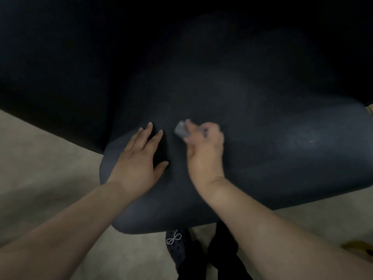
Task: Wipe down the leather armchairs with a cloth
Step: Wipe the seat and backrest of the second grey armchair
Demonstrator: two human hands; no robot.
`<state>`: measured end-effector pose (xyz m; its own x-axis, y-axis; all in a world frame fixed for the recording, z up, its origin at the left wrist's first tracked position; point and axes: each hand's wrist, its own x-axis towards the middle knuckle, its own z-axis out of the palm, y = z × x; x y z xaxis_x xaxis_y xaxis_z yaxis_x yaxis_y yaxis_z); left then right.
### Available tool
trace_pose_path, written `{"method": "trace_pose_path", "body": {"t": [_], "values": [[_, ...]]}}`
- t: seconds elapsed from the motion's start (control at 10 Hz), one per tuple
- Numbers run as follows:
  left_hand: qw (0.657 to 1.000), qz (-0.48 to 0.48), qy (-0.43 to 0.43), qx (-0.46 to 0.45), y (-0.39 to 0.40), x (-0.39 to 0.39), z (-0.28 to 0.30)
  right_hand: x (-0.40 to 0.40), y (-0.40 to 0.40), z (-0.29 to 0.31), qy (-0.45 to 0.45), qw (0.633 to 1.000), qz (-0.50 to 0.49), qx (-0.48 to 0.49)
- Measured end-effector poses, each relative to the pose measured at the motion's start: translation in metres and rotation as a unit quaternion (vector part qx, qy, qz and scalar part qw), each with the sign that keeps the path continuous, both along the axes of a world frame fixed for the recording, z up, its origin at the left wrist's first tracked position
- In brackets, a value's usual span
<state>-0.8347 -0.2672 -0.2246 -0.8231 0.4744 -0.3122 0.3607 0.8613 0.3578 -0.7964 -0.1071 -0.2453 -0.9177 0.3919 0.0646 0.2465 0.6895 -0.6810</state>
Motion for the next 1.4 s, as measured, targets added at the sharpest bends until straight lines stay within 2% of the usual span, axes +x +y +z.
{"method": "trace_pose_path", "body": {"t": [0.1, 0.2, 0.3, 0.4, 0.5, 0.6, 0.7, 0.8, 0.9, 1.0, 1.1, 1.2, 1.3, 1.4], "values": [[1.0, 0.014, -0.001, -0.002, -0.006, 0.001, 0.001, -0.007, 0.001, 0.0, 0.032, 0.997, 0.062, 0.025], [0.999, 0.032, -0.002, -0.012, -0.013, -0.001, 0.001, -0.019, 0.057, -0.01, 0.025, 0.994, -0.07, 0.081], [0.998, 0.052, -0.005, -0.019, -0.018, -0.003, 0.001, -0.014, 0.05, -0.009, 0.005, 0.997, -0.057, 0.054], [0.998, 0.06, -0.009, -0.024, -0.017, -0.003, 0.0, 0.0, 0.005, -0.004, 0.015, 0.998, 0.061, 0.025], [0.997, 0.068, -0.012, -0.024, -0.016, -0.004, 0.0, -0.003, 0.011, 0.0, 0.023, 0.989, 0.133, 0.054], [0.996, 0.081, -0.016, -0.023, -0.017, -0.008, -0.001, -0.026, 0.049, -0.004, 0.026, 0.998, 0.03, 0.052], [0.996, 0.088, -0.016, -0.025, -0.017, -0.011, -0.002, -0.04, 0.049, -0.005, 0.03, 0.997, -0.036, 0.057], [0.995, 0.1, -0.011, -0.019, -0.014, -0.014, -0.003, -0.04, 0.025, 0.0, 0.043, 0.99, 0.122, 0.057], [0.993, 0.113, -0.01, -0.012, -0.011, -0.017, -0.003, -0.072, 0.038, 0.002, 0.049, 0.972, 0.204, 0.107], [0.993, 0.114, -0.012, -0.005, -0.011, -0.02, -0.005, -0.125, 0.06, -0.005, 0.021, 0.985, 0.126, 0.112], [0.993, 0.116, -0.014, 0.005, -0.013, -0.022, -0.006, -0.138, 0.04, 0.002, 0.053, 0.989, 0.134, 0.026], [0.993, 0.12, -0.002, 0.006, -0.013, -0.021, -0.006, -0.11, 0.013, 0.009, 0.075, 0.934, 0.346, 0.054], [0.991, 0.134, 0.001, 0.02, -0.013, -0.017, -0.006, -0.127, 0.028, 0.008, 0.03, 0.927, 0.362, 0.091], [0.988, 0.148, 0.004, 0.035, -0.013, -0.013, -0.006, -0.172, 0.047, 0.001, 0.015, 0.98, 0.179, 0.088]]}}
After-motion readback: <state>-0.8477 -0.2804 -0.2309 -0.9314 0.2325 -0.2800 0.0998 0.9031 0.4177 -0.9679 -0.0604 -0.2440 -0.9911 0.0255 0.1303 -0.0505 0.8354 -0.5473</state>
